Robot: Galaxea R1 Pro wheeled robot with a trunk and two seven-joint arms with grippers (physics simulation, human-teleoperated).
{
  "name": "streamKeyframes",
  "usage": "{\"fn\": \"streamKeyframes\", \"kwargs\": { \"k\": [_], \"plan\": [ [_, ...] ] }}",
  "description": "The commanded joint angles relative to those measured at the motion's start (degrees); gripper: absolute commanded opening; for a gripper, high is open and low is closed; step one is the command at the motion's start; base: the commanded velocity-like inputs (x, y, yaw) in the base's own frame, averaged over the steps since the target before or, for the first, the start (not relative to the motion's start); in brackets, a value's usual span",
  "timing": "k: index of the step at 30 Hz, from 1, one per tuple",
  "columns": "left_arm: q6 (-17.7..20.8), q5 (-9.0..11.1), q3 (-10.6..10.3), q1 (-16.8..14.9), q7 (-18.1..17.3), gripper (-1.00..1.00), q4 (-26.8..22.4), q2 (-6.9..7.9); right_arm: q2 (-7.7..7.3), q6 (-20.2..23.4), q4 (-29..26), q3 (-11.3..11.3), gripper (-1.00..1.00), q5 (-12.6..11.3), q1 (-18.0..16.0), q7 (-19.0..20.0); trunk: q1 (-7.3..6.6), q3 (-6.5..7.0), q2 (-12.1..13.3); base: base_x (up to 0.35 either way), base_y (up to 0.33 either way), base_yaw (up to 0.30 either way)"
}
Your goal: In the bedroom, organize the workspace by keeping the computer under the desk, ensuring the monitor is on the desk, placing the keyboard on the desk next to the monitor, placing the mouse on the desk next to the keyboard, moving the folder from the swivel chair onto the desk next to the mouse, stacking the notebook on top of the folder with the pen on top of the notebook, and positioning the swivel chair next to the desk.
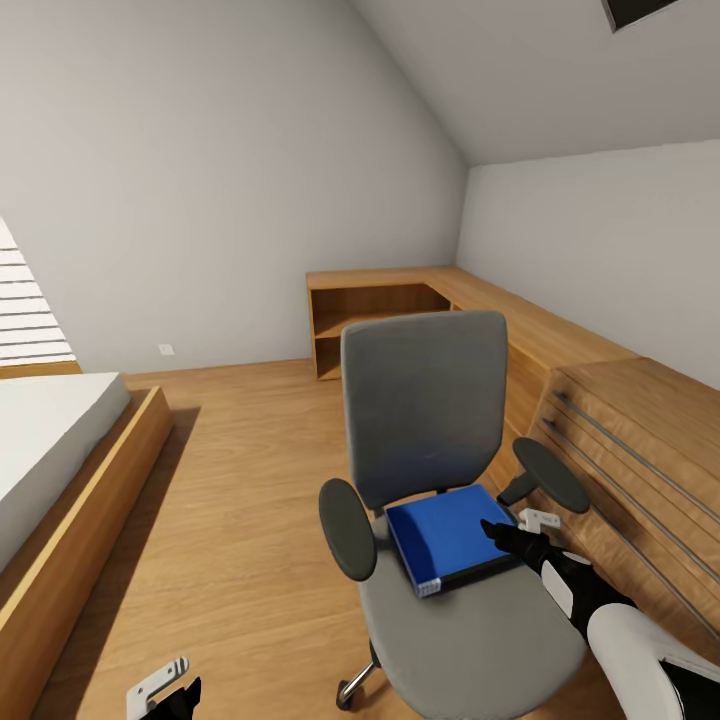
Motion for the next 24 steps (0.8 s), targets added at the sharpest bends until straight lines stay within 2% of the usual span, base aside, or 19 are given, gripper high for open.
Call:
{"fn": "streamKeyframes", "kwargs": {
  "k": [1,19,24],
  "plan": [
    [-0.06,0.60,-0.13,-0.01,0.20,1.00,-0.05,0.02,0.02,-0.05,0.03,-0.44,1.00,0.22,-0.04,0.35,-0.01,-0.05,-0.02,0.000,0.000,0.000],
    [-0.06,0.72,-0.12,-0.01,0.25,1.00,-0.05,0.02,0.02,-0.05,0.10,-0.44,1.00,0.22,-0.04,0.35,-0.01,-0.05,-0.02,0.000,0.000,0.000],
    [-0.06,0.76,-0.01,-0.01,0.38,1.00,-0.05,0.02,0.02,-0.05,0.12,-0.45,1.00,0.22,-0.04,0.35,1.09,-0.95,-2.03,0.000,0.000,0.000]
  ]
}}
